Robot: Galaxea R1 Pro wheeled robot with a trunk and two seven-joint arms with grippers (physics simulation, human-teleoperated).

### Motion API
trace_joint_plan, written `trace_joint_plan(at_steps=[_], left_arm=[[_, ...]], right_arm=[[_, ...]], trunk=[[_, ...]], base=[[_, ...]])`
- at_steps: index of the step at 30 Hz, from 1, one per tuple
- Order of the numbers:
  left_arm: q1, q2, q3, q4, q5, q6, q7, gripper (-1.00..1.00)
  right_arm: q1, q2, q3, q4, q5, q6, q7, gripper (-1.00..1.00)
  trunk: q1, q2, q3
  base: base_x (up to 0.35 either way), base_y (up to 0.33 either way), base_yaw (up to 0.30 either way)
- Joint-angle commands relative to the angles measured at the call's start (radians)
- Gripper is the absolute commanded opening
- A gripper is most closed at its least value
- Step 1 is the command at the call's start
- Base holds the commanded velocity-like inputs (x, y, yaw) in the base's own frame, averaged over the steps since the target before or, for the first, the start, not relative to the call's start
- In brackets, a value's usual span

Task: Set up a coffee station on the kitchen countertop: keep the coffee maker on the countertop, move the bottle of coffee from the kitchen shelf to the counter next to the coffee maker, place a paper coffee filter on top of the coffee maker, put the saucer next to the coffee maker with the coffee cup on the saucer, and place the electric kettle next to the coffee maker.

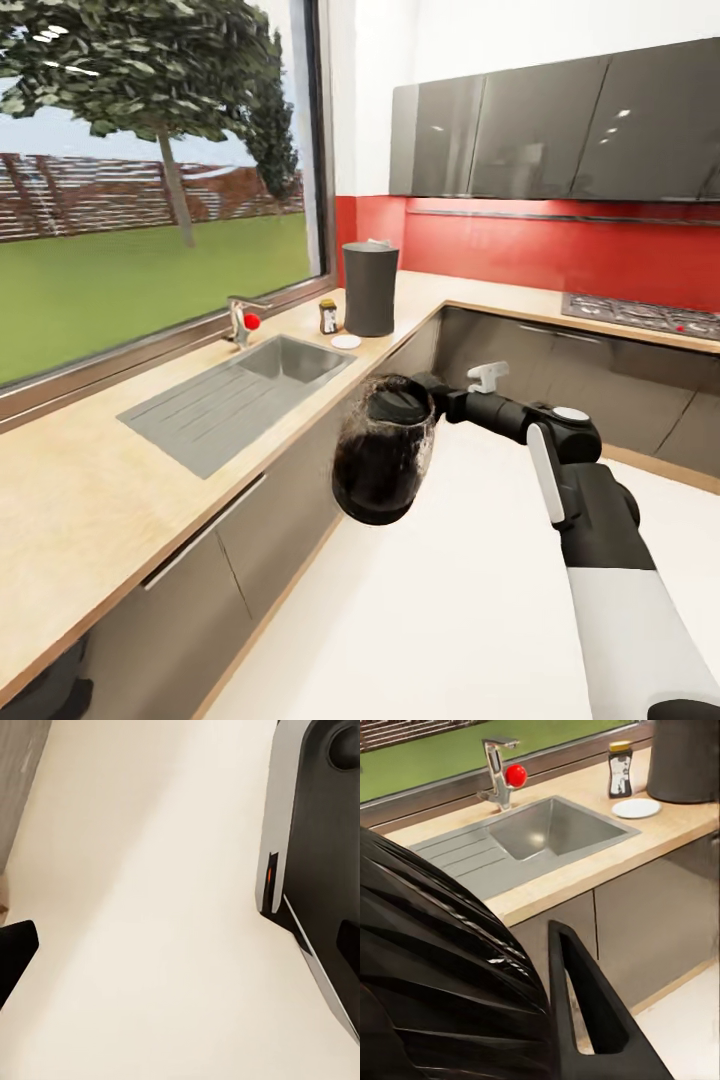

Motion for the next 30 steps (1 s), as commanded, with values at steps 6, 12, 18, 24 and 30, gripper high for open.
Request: trace_joint_plan(at_steps=[6, 12, 18, 24, 30], left_arm=[[-0.002, 0.000, -0.008, 0.003, 0.010, -0.005, -0.004, 1.00], [-0.002, 0.000, -0.008, 0.003, 0.010, -0.005, -0.004, 1.00], [-0.002, 0.000, -0.008, 0.003, 0.010, -0.005, -0.004, 1.00], [-0.002, 0.000, -0.006, 0.003, 0.011, -0.005, -0.003, 1.00], [-0.002, 0.000, -0.005, 0.003, 0.013, -0.005, -0.003, 1.00]], right_arm=[[-0.001, 0.000, -0.026, -0.001, -0.008, 0.009, -0.069, -1.00], [-0.001, 0.001, -0.027, -0.001, -0.009, 0.009, -0.079, -1.00], [-0.001, 0.002, -0.028, -0.001, -0.009, 0.009, -0.080, -1.00], [-0.001, 0.002, -0.027, -0.001, -0.009, 0.009, -0.080, -1.00], [-0.001, 0.001, -0.028, 0.004, -0.008, 0.008, -0.079, -1.00]], trunk=[[0.001, -0.002, -0.002], [0.001, -0.002, -0.002], [0.001, -0.002, -0.002], [0.001, -0.002, -0.002], [0.001, -0.002, -0.002]], base=[[0.166, -0.051, -0.300], [0.263, -0.156, -0.263], [0.268, -0.167, -0.052], [0.261, -0.171, -0.004], [0.267, -0.160, 0.000]])
